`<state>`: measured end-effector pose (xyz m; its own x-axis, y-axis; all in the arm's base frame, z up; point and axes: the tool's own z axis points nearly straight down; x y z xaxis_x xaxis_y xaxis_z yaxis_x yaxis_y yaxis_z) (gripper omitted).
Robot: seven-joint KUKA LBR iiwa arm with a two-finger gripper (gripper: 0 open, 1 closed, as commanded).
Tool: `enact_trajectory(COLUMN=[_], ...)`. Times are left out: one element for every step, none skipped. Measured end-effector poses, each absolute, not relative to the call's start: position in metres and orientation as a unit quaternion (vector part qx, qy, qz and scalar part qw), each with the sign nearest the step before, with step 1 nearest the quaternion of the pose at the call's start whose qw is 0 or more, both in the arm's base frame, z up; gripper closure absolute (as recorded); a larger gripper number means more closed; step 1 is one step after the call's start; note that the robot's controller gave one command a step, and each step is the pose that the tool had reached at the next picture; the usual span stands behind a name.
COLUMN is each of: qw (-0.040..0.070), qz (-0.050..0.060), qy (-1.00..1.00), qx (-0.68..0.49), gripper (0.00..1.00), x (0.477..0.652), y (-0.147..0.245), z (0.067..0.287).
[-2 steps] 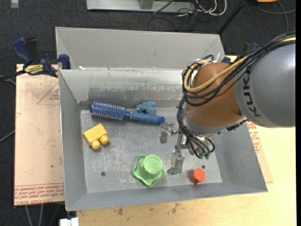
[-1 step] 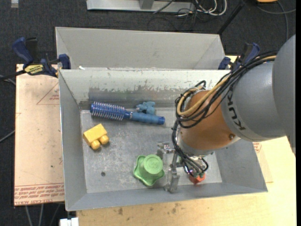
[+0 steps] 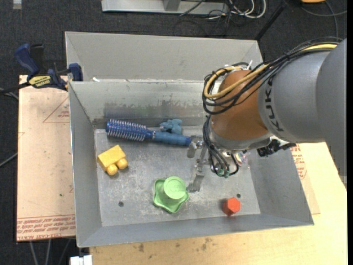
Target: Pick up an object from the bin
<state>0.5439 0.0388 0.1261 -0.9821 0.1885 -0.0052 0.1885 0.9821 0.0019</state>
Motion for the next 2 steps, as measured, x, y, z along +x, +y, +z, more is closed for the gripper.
enact_trajectory(qw=[-0.002, -0.001], qz=[0.0, 0.0], qy=[0.982, 0.969], qx=[0.19, 0.246], gripper=[0.0, 0.0], x=[0.501, 0.488], y=[0.042, 0.046], z=[0.115, 0.111])
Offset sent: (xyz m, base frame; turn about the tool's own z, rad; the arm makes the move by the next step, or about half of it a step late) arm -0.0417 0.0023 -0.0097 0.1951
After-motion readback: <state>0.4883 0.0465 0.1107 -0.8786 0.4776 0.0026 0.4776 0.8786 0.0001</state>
